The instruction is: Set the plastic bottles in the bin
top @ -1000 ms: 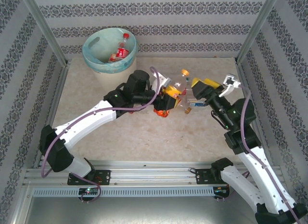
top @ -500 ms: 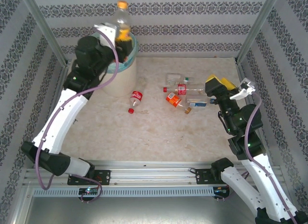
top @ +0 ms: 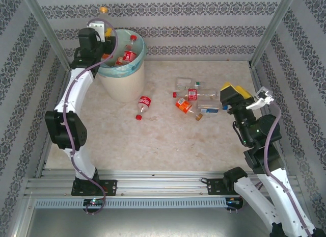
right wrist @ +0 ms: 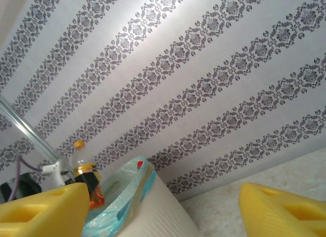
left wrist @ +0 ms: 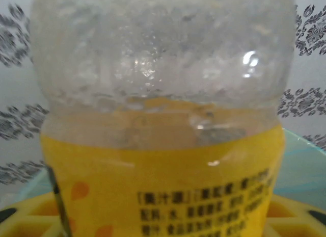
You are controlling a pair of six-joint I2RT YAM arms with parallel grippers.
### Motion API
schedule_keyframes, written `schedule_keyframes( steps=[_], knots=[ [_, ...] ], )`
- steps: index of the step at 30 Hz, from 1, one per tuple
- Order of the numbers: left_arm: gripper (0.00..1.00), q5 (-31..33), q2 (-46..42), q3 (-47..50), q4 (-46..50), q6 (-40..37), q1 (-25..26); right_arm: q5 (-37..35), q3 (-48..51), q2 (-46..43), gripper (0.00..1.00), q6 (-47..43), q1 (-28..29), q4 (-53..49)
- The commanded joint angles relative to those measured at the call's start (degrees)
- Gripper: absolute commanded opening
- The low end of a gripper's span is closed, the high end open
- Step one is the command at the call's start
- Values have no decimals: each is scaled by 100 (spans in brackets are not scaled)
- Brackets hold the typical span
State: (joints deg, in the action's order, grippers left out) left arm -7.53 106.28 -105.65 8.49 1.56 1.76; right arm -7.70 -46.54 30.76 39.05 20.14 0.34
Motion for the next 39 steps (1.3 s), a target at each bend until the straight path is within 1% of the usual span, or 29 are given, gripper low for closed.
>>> schedule_keyframes(
  steps=[1,4,11,16,23,28,31,35,39],
  knots=[
    [68,-87,-176,-200,-427,130,-5,-64,-1,-135,78,11,60,-191],
    [73,10,-233,-187,-401,160,0,-152,52,-226,78,7,60,-262],
    [73,51,-383,-124,-355,134,0,-104,102,-375,78,0,60,-314],
    [73,36,-418,-35,-392,73,0,-248,237,-446,78,-22,65,-369],
    [73,-62,-372,-147,-276,-30,-4,-214,172,-231,78,-81,65,-281],
    [73,-84,-308,-453,-3,-143,0,-242,174,-22,78,-84,68,-195],
    [72,-97,-113,-923,419,-105,0,-165,124,127,77,-90,60,-142],
    [69,-284,261,-1574,1222,72,0,-145,136,199,77,-73,60,-98],
    [68,-587,352,-1627,1460,229,9,-189,140,294,76,-61,65,-187]
  ],
)
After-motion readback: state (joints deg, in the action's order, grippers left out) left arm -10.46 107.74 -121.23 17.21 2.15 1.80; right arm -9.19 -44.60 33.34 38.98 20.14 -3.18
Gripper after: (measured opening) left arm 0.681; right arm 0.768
